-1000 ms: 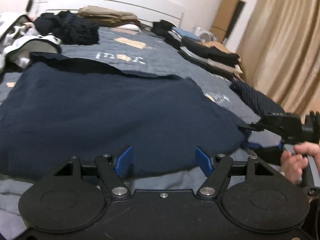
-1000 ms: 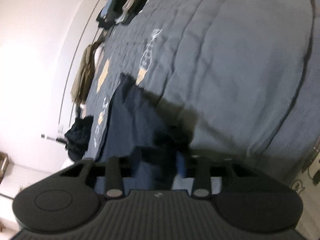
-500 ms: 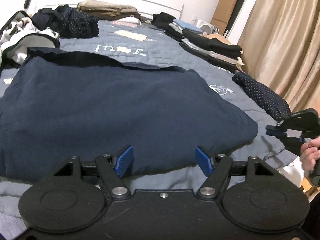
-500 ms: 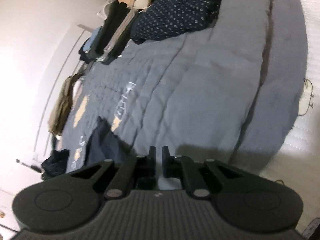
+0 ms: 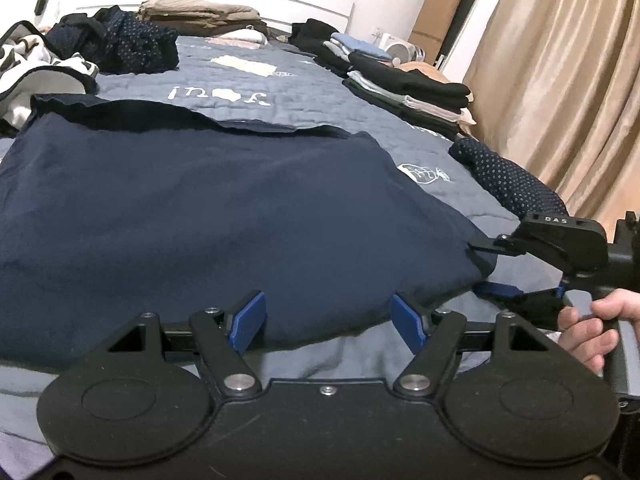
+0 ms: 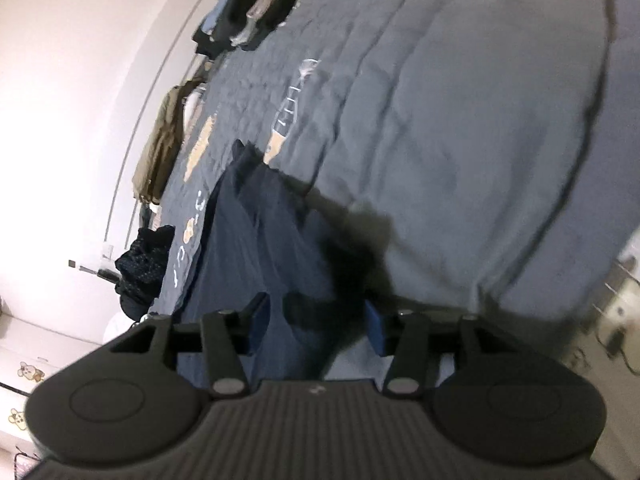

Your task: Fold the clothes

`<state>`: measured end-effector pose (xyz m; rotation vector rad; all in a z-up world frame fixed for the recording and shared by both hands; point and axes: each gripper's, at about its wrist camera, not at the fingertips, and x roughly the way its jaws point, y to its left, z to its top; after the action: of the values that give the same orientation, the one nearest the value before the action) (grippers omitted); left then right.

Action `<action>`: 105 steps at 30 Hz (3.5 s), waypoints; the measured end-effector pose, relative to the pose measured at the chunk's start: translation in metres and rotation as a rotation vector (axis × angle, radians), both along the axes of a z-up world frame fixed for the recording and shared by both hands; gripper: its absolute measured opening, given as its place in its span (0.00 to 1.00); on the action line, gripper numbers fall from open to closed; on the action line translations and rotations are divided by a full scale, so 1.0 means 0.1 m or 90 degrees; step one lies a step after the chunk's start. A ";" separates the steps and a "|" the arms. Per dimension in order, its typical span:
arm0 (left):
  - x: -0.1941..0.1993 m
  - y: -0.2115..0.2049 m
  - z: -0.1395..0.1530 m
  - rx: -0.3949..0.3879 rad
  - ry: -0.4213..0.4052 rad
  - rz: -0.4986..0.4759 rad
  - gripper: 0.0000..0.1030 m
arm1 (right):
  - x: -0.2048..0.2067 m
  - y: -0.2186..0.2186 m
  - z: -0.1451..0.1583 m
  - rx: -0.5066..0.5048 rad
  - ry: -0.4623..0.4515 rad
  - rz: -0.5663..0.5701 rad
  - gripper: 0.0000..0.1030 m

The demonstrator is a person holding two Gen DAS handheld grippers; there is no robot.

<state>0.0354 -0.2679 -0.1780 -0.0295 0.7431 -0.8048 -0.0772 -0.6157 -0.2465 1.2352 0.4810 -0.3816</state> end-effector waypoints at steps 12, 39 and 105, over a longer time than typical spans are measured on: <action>0.17 1.13 0.03 -0.135 0.100 0.280 0.67 | 0.00 0.01 -0.01 0.030 -0.018 -0.027 0.52; 0.35 1.80 -0.20 -0.274 0.159 0.499 0.70 | 0.27 0.08 0.08 -0.026 -0.016 0.038 0.58; 0.76 0.83 0.47 0.059 -0.111 0.309 0.61 | 0.85 0.73 1.14 -0.422 0.025 0.332 0.48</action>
<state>0.1112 -0.1846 -0.1309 -0.0529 0.5739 -0.3045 0.0083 -0.5423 -0.1327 0.4349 0.6254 -0.0976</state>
